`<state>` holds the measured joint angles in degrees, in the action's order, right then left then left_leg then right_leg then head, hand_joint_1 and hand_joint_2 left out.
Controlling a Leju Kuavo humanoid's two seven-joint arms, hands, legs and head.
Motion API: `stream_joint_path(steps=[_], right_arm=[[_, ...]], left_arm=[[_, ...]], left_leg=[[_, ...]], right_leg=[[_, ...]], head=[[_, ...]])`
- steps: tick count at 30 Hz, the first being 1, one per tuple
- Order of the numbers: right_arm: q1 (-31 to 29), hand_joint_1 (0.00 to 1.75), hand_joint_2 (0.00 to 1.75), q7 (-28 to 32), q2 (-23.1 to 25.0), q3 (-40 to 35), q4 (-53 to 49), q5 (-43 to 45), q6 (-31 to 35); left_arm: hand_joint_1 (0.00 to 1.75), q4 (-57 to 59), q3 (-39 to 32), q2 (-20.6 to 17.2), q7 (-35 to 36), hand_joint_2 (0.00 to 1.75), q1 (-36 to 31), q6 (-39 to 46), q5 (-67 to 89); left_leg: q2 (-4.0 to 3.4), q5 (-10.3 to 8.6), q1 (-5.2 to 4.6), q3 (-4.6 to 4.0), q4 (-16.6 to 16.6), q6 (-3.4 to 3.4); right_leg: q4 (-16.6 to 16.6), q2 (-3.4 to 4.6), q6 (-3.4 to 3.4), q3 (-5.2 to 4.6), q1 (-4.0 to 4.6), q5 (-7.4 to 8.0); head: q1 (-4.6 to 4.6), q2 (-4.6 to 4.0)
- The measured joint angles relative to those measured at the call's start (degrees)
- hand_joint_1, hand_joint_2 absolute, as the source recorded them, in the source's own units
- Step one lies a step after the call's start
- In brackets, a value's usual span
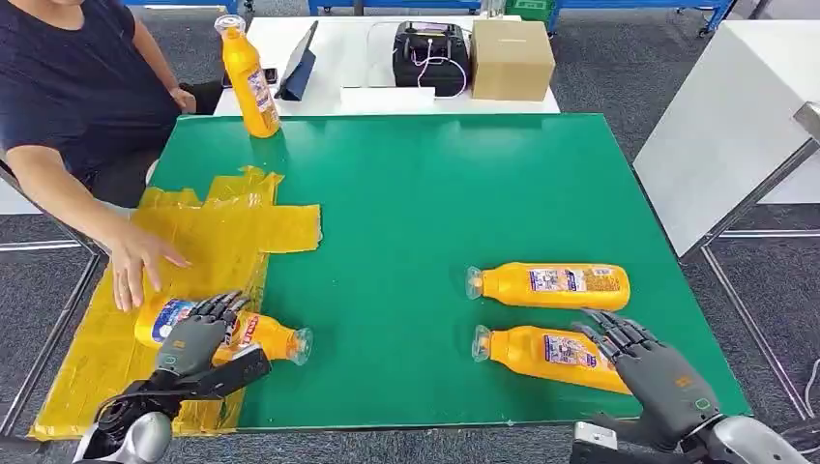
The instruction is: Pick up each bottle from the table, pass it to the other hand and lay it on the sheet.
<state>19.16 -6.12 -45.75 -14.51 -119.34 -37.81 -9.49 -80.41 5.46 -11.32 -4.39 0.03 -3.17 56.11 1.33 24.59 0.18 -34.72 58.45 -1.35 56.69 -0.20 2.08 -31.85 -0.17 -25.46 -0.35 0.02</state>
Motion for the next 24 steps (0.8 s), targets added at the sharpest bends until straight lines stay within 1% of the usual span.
stream_joint_path(steps=[5, 7, 9, 12, 17, 20, 24], right_arm=[[-0.4, 0.00, 1.75, 0.0, 0.7, -0.4, 1.0, -0.3, 0.0], [-0.8, 0.00, 1.75, -0.1, 1.0, -0.5, 1.4, -0.5, -0.1], [-2.0, 0.00, 1.75, -0.9, 1.7, -0.8, 2.8, -2.1, -0.2], [-2.7, 0.00, 1.75, -2.3, 3.1, -1.4, 5.2, -4.3, 0.0], [-3.3, 0.00, 1.75, -4.2, 5.1, -2.2, 10.2, -5.1, 0.1], [-4.6, 0.00, 1.75, -4.2, 6.2, -2.3, 13.8, -5.6, 0.1], [-6.3, 0.00, 1.75, -4.2, 7.4, -1.9, 18.3, -5.5, -0.4]], left_arm=[[0.00, -0.9, 0.4, -0.5, -0.2, 0.00, 0.2, -0.4, -0.4], [0.00, -1.1, 0.5, -0.5, -1.3, 0.00, 0.4, -0.5, -2.7], [0.00, -2.5, 0.3, -0.2, -4.3, 0.00, 1.2, -1.5, -11.4], [0.00, -7.3, -0.9, 2.0, -7.8, 0.00, 3.0, -3.7, -26.4], [0.00, -18.2, -3.5, 5.4, -9.7, 0.00, 6.1, -7.9, -45.2], [0.00, -22.3, -4.7, 6.2, -9.9, 0.00, 6.5, -9.6, -50.3], [0.00, -25.3, -5.7, 6.7, -10.3, 0.00, 6.9, -10.8, -52.4]], left_leg=[[-0.02, 0.00, 0.01, -0.14, 0.0, 0.00], [-0.03, 0.00, 0.02, -0.20, 0.0, 0.00], [-0.14, 0.01, 0.03, -0.22, 0.0, 0.00], [-0.08, 0.01, 0.01, -0.31, 0.0, 0.00], [-0.09, 0.02, -0.03, -0.46, 0.0, -0.02], [-0.10, 0.03, -0.02, -0.45, 0.0, -0.02], [-0.09, 0.02, 0.00, -0.45, 0.0, -0.02]], right_leg=[[0.0, 0.00, 0.00, -0.13, 0.02, 0.00], [0.0, 0.00, 0.00, -0.18, 0.01, -0.01], [0.0, 0.06, 0.00, -0.26, 0.03, 0.00], [0.0, 0.08, 0.00, -0.31, -0.01, -0.01], [0.0, 0.08, 0.00, -0.42, -0.04, -0.01], [0.0, 0.08, 0.00, -0.43, -0.03, 0.00], [0.0, 0.08, 0.00, -0.43, 0.00, 0.00]], head=[[0.02, 0.00], [0.00, 0.00], [0.02, 0.00], [0.04, 0.00], [0.02, 0.00], [0.00, 0.00], [0.00, 0.00]])
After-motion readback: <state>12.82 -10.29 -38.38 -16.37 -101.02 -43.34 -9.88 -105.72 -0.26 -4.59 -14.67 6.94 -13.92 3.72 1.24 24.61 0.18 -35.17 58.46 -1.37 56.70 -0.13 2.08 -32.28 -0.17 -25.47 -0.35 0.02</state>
